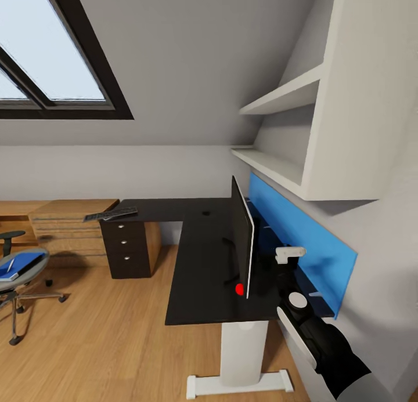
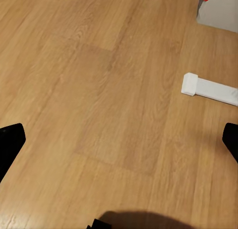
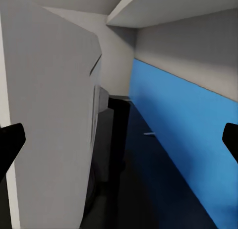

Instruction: In the bedroom, organize the workspace by keeping the computer under the desk, ensuring the monitor is on the desk, placing the keyboard on the desk next to the monitor, placing the mouse on the desk next to the keyboard, moving the folder from the swivel chair onto the desk next to the mouse, stacking the notebook on top of the folder with the pen on top of the notebook, and positioning the swivel chair next to the desk.

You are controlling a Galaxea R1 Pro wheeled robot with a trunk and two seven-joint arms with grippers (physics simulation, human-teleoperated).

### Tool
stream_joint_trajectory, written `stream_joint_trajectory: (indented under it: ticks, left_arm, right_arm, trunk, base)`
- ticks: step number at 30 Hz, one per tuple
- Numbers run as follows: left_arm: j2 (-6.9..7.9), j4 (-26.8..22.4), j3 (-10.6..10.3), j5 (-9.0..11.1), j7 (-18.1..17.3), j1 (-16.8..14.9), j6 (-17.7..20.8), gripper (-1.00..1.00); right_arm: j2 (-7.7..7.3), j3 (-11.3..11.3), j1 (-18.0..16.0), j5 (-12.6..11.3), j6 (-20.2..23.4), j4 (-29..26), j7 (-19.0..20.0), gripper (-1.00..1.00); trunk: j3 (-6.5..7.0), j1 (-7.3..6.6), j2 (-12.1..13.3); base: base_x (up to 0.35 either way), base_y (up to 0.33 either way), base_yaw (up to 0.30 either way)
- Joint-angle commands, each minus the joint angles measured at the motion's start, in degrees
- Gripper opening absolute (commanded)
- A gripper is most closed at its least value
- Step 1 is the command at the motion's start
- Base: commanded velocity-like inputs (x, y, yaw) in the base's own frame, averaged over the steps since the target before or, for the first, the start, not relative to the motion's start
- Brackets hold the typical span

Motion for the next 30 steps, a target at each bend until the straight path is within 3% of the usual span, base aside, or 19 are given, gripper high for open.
stream_joint_trajectory:
  ticks: [1,12,23,30]
  left_arm:
    - [-0.03,-0.11,0.26,-0.19,-0.02,0.04,-0.03,1.00]
    - [-0.03,-0.11,0.26,-0.19,-0.02,0.02,-0.04,1.00]
    - [-0.03,-0.11,0.26,-0.19,-0.02,0.02,-0.04,1.00]
    - [-0.03,-0.11,0.26,-0.19,-0.02,0.02,0.01,1.00]
  right_arm:
    - [-0.08,0.26,-0.09,-0.36,0.14,-0.04,-0.46,1.00]
    - [0.00,0.31,-0.06,-0.31,0.14,0.07,-0.46,1.00]
    - [0.01,0.38,-0.05,-0.24,0.14,0.14,-0.46,1.00]
    - [0.01,0.40,-0.06,-0.23,0.14,0.17,-0.46,1.00]
  trunk:
    - [-0.08,0.02,-0.07]
    - [-0.08,0.02,-0.07]
    - [-0.08,0.02,-0.07]
    - [-0.08,0.02,-0.07]
  base:
    - [0.000,0.000,-0.020]
    - [0.000,0.020,-0.007]
    - [0.000,0.219,-0.001]
    - [0.000,0.075,0.000]
